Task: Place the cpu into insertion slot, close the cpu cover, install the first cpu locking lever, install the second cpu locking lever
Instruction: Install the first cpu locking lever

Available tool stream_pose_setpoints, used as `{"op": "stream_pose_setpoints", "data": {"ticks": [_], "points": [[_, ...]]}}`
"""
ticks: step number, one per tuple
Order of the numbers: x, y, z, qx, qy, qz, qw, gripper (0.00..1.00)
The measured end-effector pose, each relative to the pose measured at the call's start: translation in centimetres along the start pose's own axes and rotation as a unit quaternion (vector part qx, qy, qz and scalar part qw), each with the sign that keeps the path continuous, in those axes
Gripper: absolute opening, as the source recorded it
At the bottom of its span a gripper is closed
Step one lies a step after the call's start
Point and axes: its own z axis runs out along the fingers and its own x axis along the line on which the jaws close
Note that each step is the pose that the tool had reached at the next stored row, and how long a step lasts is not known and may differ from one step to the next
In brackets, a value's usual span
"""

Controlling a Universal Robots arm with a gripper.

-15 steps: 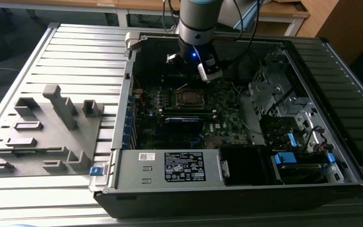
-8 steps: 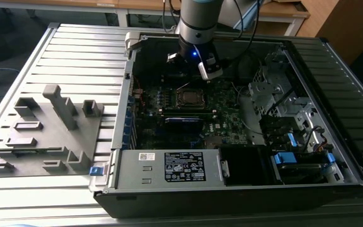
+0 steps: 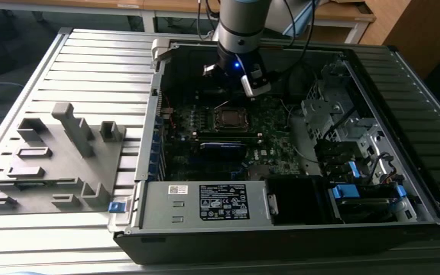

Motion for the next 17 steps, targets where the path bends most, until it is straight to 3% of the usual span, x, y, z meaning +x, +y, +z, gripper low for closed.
{"op": "stream_pose_setpoints", "data": {"ticks": [2, 17], "points": [[-0.07, 0.00, 0.01, 0.0030, -0.0006, 0.001, 0.99999, 0.11], [-0.21, 0.17, 0.40, 0.0033, -0.0007, 0.002, 0.99999, 0.11]]}}
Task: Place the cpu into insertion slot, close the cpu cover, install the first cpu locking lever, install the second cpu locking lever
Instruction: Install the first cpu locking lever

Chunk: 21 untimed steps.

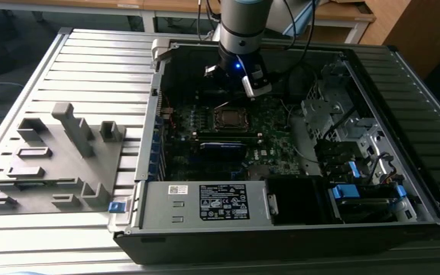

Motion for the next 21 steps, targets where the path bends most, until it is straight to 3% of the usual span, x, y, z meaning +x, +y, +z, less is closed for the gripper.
{"op": "stream_pose_setpoints", "data": {"ticks": [3, 5, 10, 13, 17, 21], "points": [[0.00, 0.00, 0.00, 0.0000, 0.0000, 0.000, 1.00000, 0.11], [0.00, -0.01, 0.06, -0.0002, -0.0020, 0.000, 1.00000, 0.11], [0.00, -0.08, 0.34, -0.0014, -0.0159, -0.004, 0.99987, 0.11], [0.00, -0.10, 0.48, -0.0018, -0.0190, -0.004, 0.99981, 0.11], [0.03, -0.16, 0.70, -0.0023, -0.0275, -0.006, 0.99960, 0.11], [0.02, -0.16, 0.71, -0.0024, -0.0277, -0.006, 0.99959, 0.11]]}}
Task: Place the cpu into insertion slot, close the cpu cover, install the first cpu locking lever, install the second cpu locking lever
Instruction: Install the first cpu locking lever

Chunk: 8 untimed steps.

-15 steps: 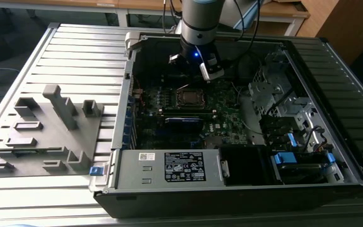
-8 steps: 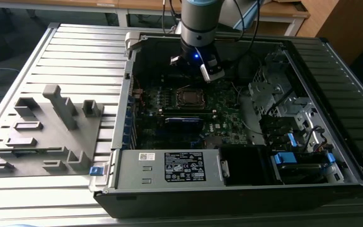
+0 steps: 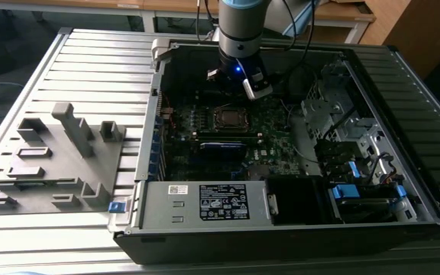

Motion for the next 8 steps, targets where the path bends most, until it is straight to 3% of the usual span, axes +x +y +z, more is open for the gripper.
{"op": "stream_pose_setpoints", "data": {"ticks": [2, 6, 8], "points": [[0.01, 0.00, 0.01, 0.0002, -0.0007, 0.003, 1.00000, 0.11], [0.01, -0.02, 0.09, 0.0024, -0.0086, 0.036, 0.99930, 0.11], [0.01, -0.03, 0.09, 0.0027, -0.0097, 0.041, 0.99910, 0.11]]}}
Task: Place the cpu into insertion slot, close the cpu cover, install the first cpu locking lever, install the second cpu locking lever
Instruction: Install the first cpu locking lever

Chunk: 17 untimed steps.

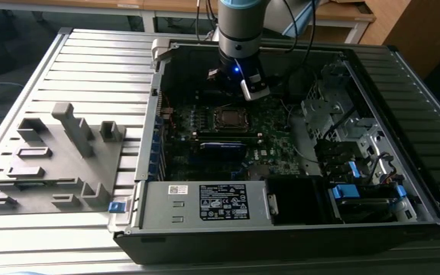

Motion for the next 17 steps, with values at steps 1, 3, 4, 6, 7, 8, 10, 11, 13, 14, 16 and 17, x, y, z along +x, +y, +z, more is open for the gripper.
{"op": "stream_pose_setpoints", "data": {"ticks": [1, 3, 4, 6, 7, 8, 10, 11, 13, 14, 16, 17], "points": [[0.00, 0.00, 0.00, 0.0000, -0.0001, 0.000, 1.00000, 0.11], [0.00, 0.00, 0.00, 0.0000, -0.0001, 0.000, 1.00000, 0.11], [0.00, 0.00, 0.01, 0.0000, -0.0001, 0.000, 1.00000, 0.11], [0.00, 0.00, 0.02, 0.0000, -0.0004, 0.000, 1.00000, 0.11], [0.01, 0.00, 0.04, 0.0000, -0.0007, 0.000, 1.00000, 0.11], [0.01, -0.01, 0.04, 0.0000, -0.0008, 0.000, 1.00000, 0.11], [0.01, -0.01, 0.05, 0.0000, -0.0008, 0.000, 1.00000, 0.11], [0.01, -0.01, 0.05, 0.0000, -0.0008, 0.000, 1.00000, 0.11], [0.01, -0.01, 0.09, -0.0001, -0.0009, 0.000, 1.00000, 0.11], [0.01, -0.02, 0.12, -0.0001, -0.0010, 0.000, 1.00000, 0.11], [0.02, -0.04, 0.16, 0.0000, -0.0018, 0.000, 1.00000, 0.11], [0.02, -0.04, 0.19, -0.0002, -0.0025, 0.000, 1.00000, 0.11]]}}
